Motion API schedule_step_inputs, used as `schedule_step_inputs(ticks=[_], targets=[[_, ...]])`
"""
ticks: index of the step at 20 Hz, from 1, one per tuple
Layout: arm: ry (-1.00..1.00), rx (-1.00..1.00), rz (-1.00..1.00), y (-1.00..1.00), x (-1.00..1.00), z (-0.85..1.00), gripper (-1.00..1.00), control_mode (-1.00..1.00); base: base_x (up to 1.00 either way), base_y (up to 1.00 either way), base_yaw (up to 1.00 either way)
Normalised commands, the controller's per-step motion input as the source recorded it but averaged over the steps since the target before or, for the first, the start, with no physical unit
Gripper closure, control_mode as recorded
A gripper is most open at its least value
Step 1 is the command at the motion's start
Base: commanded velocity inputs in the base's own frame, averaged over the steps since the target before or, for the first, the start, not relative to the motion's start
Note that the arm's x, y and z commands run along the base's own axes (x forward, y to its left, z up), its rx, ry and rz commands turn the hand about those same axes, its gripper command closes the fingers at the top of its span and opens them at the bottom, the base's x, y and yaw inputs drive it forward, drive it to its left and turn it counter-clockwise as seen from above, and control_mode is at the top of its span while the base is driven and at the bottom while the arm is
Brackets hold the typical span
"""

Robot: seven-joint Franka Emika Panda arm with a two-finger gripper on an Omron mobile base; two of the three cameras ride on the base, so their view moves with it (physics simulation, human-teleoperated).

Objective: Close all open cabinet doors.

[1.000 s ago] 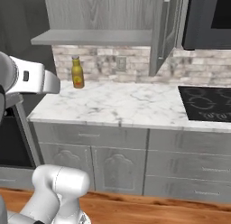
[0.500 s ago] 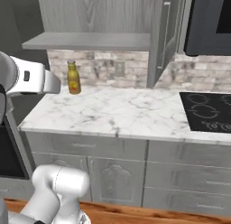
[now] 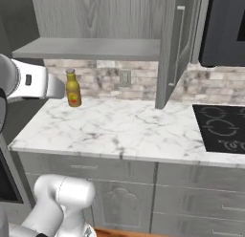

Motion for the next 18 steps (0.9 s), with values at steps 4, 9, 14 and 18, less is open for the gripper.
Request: schedule_step_inputs(ticks=[4,9,14,18], targets=[[0.0,0.0,0.0,0.0,0.0,0.0,-1.0,1.0,0.05,-0.09,0.01],[0.0,0.0,0.0,0.0,0.0,0.0,-1.0,1.0,0.0,-0.06,0.0],[0.0,0.0,0.0,0.0,0.0,0.0,-1.0,1.0,0.01,0.0,0.0],[0.0,0.0,0.0,0.0,0.0,0.0,-1.0,1.0,0.0,0.0,0.0]])
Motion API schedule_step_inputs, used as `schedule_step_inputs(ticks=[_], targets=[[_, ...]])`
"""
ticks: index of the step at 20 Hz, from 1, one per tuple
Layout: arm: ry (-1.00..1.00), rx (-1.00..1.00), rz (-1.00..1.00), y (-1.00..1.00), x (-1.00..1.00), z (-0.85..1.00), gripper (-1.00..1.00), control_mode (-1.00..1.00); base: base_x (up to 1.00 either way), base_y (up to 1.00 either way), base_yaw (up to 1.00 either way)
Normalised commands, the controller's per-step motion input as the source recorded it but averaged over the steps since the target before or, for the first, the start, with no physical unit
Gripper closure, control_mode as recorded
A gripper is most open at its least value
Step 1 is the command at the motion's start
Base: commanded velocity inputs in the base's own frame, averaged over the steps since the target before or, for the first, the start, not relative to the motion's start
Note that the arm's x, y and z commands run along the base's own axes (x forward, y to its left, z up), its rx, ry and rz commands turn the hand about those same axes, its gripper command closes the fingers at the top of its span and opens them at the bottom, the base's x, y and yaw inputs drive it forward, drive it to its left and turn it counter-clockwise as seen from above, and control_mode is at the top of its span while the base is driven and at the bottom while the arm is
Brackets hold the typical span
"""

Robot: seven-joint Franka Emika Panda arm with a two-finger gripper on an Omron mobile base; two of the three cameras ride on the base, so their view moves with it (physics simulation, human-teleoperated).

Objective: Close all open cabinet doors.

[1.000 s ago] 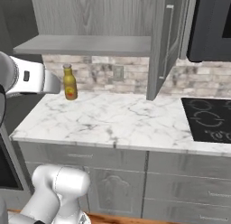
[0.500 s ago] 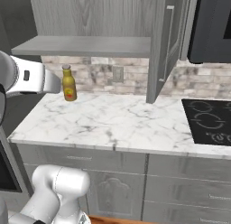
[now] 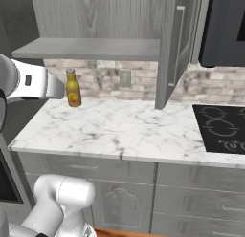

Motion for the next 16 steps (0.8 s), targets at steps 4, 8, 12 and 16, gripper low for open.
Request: schedule_step_inputs(ticks=[4,8,12,16], targets=[[0.0,0.0,0.0,0.0,0.0,0.0,-1.0,1.0,0.0,0.0,0.0],[-0.01,0.0,0.0,-0.01,0.0,0.0,-1.0,-1.0,0.0,-0.01,0.0],[-0.01,0.0,0.0,0.0,0.0,0.0,-1.0,-1.0,0.0,0.0,0.0],[-0.07,0.0,0.0,0.0,-0.15,0.0,-1.0,-1.0,0.0,0.0,0.0]])
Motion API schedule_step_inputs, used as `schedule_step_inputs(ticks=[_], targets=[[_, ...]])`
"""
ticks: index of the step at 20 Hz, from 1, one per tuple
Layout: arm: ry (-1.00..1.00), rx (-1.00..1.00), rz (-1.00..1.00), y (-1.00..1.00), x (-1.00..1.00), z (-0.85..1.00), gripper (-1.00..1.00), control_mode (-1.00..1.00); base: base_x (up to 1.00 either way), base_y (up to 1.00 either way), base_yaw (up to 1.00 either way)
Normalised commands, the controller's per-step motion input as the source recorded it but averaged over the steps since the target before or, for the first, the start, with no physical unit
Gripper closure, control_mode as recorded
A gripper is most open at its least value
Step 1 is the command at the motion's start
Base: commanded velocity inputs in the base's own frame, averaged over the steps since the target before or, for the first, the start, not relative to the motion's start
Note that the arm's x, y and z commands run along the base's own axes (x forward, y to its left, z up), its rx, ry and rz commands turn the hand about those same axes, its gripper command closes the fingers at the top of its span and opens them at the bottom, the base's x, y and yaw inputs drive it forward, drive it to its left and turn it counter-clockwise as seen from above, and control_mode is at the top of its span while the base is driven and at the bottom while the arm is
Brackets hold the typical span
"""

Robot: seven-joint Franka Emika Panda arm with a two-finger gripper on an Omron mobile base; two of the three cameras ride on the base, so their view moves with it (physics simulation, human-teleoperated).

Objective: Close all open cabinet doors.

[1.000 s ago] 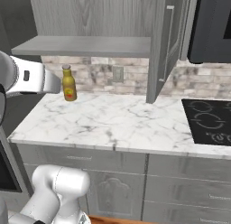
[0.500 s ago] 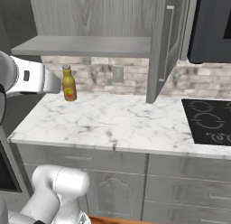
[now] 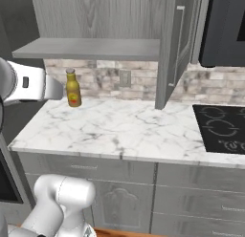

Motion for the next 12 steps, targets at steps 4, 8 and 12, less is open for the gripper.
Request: schedule_step_inputs(ticks=[4,8,12], targets=[[-0.03,0.0,0.0,0.0,-0.03,-0.06,-1.0,-1.0,0.0,0.0,0.0],[-0.02,0.0,-0.01,-0.14,0.0,-0.12,-1.0,-1.0,0.0,0.0,0.0],[-0.01,0.0,-0.05,-0.68,-0.14,0.01,-1.0,-1.0,0.0,0.0,0.0]])
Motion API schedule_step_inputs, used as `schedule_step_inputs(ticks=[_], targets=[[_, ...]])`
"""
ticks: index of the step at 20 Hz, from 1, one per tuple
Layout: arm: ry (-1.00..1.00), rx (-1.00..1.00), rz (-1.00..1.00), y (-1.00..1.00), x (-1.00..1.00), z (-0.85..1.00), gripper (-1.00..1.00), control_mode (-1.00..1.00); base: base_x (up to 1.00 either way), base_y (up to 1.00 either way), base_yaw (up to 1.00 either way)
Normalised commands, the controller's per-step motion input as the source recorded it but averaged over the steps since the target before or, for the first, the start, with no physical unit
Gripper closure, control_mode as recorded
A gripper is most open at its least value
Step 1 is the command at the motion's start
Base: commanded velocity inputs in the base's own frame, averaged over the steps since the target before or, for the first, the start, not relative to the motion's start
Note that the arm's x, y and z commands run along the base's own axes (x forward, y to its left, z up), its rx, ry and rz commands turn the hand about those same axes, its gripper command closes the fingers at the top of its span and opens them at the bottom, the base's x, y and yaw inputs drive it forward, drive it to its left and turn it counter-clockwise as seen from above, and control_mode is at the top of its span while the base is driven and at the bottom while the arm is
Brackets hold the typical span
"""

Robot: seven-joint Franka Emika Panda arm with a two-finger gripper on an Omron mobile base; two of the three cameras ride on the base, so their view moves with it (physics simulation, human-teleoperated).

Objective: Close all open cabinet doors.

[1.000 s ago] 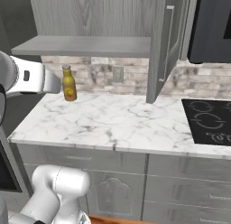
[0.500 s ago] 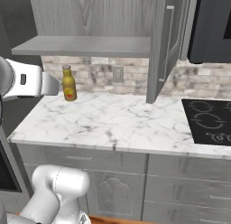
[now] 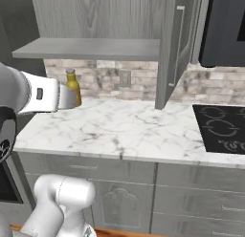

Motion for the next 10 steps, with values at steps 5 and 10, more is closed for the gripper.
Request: schedule_step_inputs(ticks=[5,10], targets=[[-0.05,0.06,-0.02,-0.74,-0.24,0.26,-1.0,-1.0,0.0,0.0,0.0],[-0.11,0.09,-0.04,-0.77,-0.42,0.33,-1.0,-1.0,0.0,0.0,0.0]])
